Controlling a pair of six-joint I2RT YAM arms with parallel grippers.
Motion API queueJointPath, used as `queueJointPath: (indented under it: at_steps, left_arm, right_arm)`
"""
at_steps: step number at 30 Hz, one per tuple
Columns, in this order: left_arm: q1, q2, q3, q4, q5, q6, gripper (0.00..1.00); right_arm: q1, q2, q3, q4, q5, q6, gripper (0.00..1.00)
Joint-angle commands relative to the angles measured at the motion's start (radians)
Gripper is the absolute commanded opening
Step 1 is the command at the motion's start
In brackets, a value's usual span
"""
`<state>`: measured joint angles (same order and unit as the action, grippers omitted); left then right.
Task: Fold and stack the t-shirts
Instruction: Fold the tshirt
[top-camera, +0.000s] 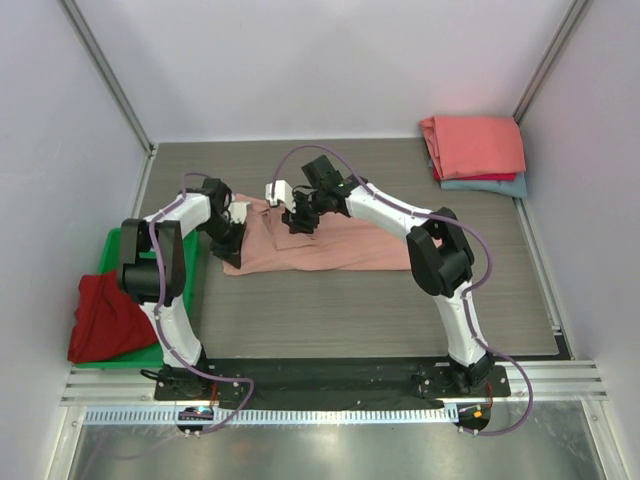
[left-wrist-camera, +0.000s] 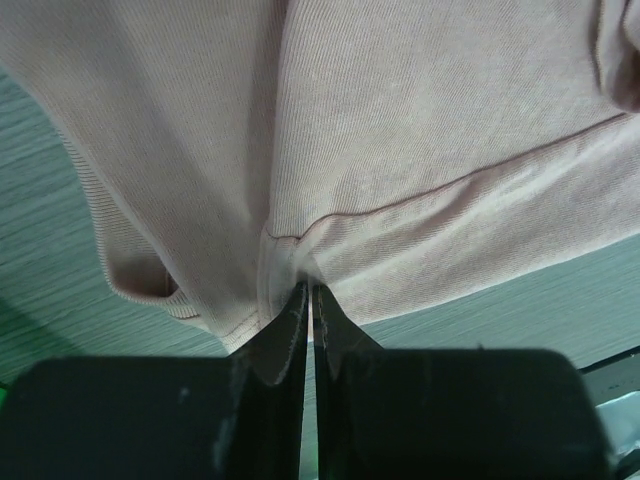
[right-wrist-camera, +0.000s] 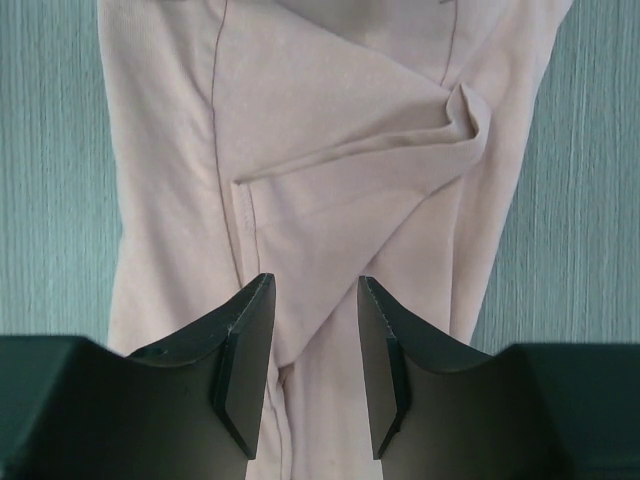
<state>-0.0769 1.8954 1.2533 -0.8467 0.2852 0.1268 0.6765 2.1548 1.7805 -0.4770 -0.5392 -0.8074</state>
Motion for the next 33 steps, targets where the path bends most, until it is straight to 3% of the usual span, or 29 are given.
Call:
queueJointPath:
  at_steps: [1,11,33]
  left_arm:
    - [0.0,0.021,0.014,0.029,-0.014,-0.013,0.05]
    - [0.003,0.025,-0.023,0.052,-0.023,-0.024,0.05]
    - [0.005,0.033,-0.018,0.06,-0.044,-0.029,0.05]
  right_arm:
    - [0.014,0.028,0.082,0.052,-0.048,0.04,0.45]
    - [0.074,0.094,0.102,0.054,-0.056,0.039,0.45]
    - [0.078,0.158,0.097,0.051,-0.018,0.033,0.44]
